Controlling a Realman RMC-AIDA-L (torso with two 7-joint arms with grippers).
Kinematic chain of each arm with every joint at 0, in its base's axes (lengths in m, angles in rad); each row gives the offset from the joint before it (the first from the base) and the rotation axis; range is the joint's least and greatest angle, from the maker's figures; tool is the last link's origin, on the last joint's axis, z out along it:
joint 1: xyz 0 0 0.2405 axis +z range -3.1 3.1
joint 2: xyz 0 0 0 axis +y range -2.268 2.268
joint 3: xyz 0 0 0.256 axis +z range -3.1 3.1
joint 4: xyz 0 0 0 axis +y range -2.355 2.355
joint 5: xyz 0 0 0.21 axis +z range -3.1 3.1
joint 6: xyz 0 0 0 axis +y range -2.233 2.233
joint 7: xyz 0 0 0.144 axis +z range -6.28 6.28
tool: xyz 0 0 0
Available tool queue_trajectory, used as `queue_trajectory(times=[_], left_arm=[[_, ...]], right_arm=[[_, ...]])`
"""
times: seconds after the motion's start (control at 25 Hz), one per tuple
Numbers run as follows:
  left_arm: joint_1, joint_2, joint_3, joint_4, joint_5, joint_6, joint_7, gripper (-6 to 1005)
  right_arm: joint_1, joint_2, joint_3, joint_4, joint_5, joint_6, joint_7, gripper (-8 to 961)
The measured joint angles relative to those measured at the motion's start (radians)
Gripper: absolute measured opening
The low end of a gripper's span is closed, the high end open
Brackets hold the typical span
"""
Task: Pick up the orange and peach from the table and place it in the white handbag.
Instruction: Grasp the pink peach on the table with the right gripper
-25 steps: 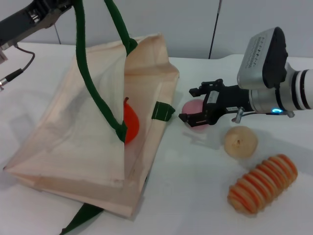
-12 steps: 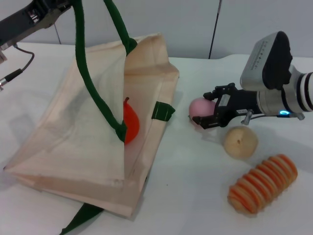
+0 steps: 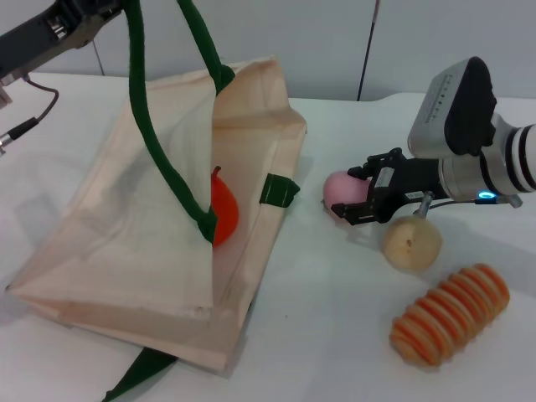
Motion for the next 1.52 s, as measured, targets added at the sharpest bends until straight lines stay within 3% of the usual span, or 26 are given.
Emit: queue_trajectory(times=[0.12,1.52], left_arm=[[0.0,0.0,0.0,0.0,0.001,0.0,0.0,120],[0.014,0.0,0.002,-0.002,0.007,0.025,0.0,119]], right_arm=[[0.0,0.0,0.005,0.0,0.002,0.002,0.0,689],[-0.038,-0.001,0.043,-0.079,0.007,-0.051,0.024,478]])
